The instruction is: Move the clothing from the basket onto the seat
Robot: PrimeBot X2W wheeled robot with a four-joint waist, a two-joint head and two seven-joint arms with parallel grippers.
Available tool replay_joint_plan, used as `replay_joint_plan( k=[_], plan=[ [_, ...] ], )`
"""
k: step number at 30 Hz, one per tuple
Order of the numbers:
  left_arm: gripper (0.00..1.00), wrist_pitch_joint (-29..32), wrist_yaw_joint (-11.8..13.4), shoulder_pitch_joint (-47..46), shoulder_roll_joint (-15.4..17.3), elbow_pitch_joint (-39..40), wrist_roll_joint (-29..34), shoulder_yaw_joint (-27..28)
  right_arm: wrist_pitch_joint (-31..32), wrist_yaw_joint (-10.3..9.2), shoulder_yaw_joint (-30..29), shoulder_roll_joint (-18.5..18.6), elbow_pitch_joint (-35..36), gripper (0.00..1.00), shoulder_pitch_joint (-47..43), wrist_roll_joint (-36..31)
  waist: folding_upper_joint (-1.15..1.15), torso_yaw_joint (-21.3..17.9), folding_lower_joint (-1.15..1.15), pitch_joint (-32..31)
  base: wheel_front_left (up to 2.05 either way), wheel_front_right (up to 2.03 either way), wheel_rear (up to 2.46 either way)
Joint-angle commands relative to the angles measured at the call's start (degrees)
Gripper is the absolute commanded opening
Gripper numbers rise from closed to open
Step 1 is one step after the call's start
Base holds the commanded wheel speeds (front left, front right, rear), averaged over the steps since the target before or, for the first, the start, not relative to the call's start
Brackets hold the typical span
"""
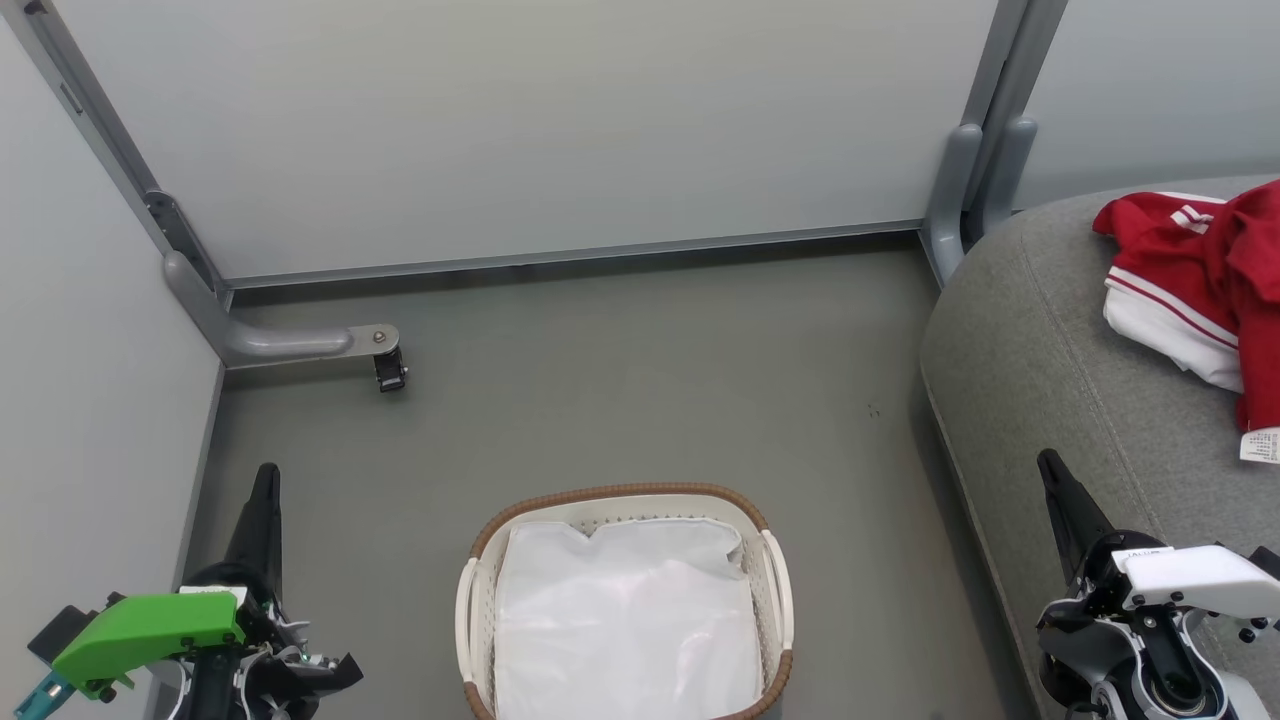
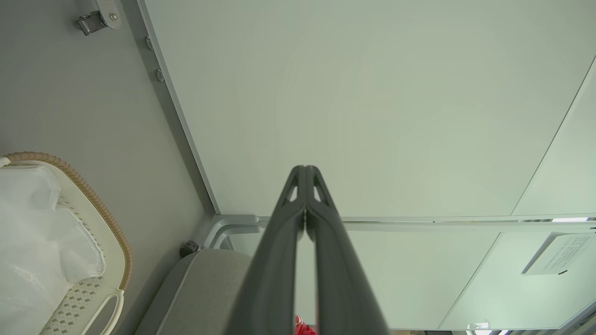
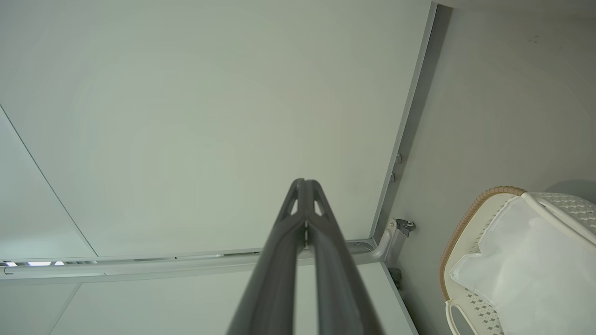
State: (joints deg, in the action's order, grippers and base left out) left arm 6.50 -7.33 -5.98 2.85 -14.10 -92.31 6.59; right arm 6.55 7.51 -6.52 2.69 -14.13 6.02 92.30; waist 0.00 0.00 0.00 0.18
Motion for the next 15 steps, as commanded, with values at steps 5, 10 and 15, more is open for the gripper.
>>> replay_joint_plan(
  k=[5,10,15],
  plan=[
    [0.00,0.30,-0.35,-0.58,0.02,0.09,-0.16,0.11,0.17,-0.04,-0.11,0.36,0.25,0.00,0.37,0.21,0.00,0.00,0.00,0.00,0.00,0.00,0.00],
    [0.00,0.29,-0.35,-0.58,0.02,0.09,-0.16,0.11,0.17,-0.04,-0.11,0.36,0.25,0.00,0.36,0.21,0.00,0.00,0.00,0.00,0.00,0.00,0.00],
    [0.00,0.29,-0.35,-0.58,0.02,0.10,-0.17,0.11,0.17,-0.04,-0.11,0.36,0.25,0.00,0.36,0.21,0.00,0.00,0.00,0.00,0.00,0.00,0.00]
  ],
)
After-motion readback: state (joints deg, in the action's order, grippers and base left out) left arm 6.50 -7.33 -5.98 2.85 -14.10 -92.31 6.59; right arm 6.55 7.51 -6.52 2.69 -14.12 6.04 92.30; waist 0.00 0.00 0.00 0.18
